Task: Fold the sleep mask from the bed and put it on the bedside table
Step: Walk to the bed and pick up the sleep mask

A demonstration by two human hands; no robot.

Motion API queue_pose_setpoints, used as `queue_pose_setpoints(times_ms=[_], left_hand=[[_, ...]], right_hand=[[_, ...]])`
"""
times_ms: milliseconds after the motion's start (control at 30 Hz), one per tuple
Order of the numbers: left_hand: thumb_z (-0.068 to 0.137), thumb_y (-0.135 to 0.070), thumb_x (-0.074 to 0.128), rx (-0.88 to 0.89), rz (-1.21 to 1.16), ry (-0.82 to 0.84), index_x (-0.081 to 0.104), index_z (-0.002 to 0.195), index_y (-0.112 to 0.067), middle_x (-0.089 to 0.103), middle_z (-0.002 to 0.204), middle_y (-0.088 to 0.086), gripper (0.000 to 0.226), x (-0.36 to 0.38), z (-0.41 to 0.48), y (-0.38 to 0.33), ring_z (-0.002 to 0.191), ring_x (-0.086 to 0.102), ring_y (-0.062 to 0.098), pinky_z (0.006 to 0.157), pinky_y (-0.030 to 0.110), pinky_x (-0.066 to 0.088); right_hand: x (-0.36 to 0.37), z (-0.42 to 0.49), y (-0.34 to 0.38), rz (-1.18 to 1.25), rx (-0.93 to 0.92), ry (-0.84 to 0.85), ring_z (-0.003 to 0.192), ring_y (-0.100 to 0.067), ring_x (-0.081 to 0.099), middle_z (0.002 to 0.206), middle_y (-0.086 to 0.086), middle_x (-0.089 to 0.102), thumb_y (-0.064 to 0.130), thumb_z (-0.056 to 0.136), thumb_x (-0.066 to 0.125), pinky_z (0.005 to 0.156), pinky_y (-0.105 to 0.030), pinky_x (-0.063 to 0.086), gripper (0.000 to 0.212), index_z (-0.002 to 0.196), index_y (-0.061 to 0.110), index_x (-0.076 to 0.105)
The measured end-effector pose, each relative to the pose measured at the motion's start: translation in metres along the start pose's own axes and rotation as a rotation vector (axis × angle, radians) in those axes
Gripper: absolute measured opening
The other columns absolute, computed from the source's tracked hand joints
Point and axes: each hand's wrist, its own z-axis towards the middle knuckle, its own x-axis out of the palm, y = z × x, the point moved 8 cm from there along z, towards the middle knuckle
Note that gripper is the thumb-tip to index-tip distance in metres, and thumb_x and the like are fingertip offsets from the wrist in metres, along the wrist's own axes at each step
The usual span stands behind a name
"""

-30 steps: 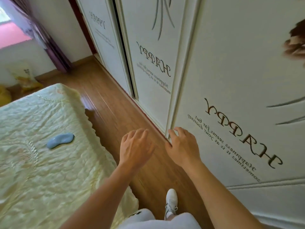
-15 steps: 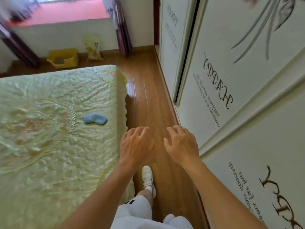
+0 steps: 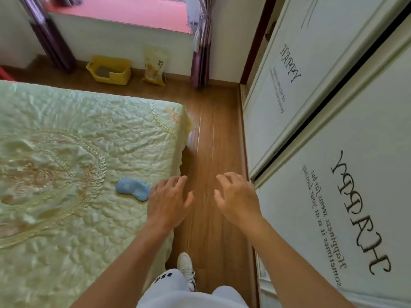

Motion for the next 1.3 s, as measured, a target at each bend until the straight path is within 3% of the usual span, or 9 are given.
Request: queue_pose_setpoints(times_ms=[267,467,600,700,867,1067,1300], left_hand=[[0.085,-0.046,0.051,-0.197,-0.032,-0.038,0.060,0.124,-0.022,0.069,0.118,0.000,0.047,-0.016,0.078,0.086,0.107,0.063,0.023,0.085,0.041,0.050],[0.084,-0.048,0.045,-0.389,-0.013,-0.066,0.060,0.123,-0.021,0.070,0.115,0.001,0.050,-0.009,0.100,0.153,0.102,0.064,0.024,0.083,0.043,0.050],[0.081,-0.042,0.048,-0.585,-0.007,-0.145,0.067,0.115,-0.014,0.072,0.107,0.006,0.048,-0.011,0.110,0.195,0.094,0.066,0.027,0.078,0.041,0.052],[0.082,-0.039,0.056,-0.759,0.001,-0.142,0.065,0.118,-0.014,0.070,0.114,0.005,0.045,-0.001,0.113,0.226,0.103,0.064,0.026,0.082,0.042,0.050],[0.082,-0.034,0.063,-0.991,-0.022,-0.120,0.062,0.123,-0.014,0.067,0.122,0.005,0.046,0.013,0.107,0.256,0.112,0.060,0.026,0.088,0.043,0.049],[0.079,-0.031,0.065,-1.097,-0.020,-0.078,0.064,0.120,-0.013,0.069,0.117,0.004,0.044,0.044,0.090,0.267,0.108,0.062,0.025,0.087,0.042,0.050],[0.076,-0.028,0.066,-1.107,-0.121,0.094,0.063,0.123,-0.016,0.067,0.122,0.001,0.049,0.156,0.071,0.294,0.113,0.060,0.023,0.094,0.042,0.049]], right_hand=[[0.014,0.125,0.049,-0.013,-0.153,0.077,0.121,-0.022,0.057,0.134,-0.003,0.061,0.037,0.095,0.054,0.099,-0.040,0.048,0.045,0.137,0.022,0.055],[0.052,0.204,0.110,0.033,-0.373,0.146,0.113,-0.027,0.062,0.126,-0.007,0.066,0.030,0.091,0.059,0.094,-0.045,0.052,0.041,0.129,0.017,0.061],[0.086,0.259,0.161,0.029,-0.563,0.246,0.125,-0.031,0.057,0.139,-0.011,0.061,0.030,0.092,0.059,0.103,-0.046,0.047,0.046,0.136,0.017,0.057],[0.113,0.297,0.193,0.031,-0.709,0.323,0.128,-0.032,0.055,0.143,-0.010,0.058,0.030,0.094,0.059,0.106,-0.046,0.043,0.046,0.138,0.017,0.055],[0.159,0.327,0.236,-0.013,-0.967,0.457,0.122,-0.032,0.059,0.137,-0.009,0.062,0.028,0.091,0.062,0.099,-0.046,0.048,0.043,0.133,0.016,0.059],[0.211,0.321,0.262,-0.088,-1.208,0.570,0.123,-0.027,0.057,0.134,-0.005,0.062,0.024,0.092,0.057,0.097,-0.039,0.046,0.042,0.133,0.019,0.056],[0.318,0.315,0.259,-0.155,-1.314,0.623,0.105,-0.033,0.069,0.117,-0.011,0.071,0.015,0.071,0.079,0.082,-0.045,0.059,0.049,0.119,0.015,0.066]])
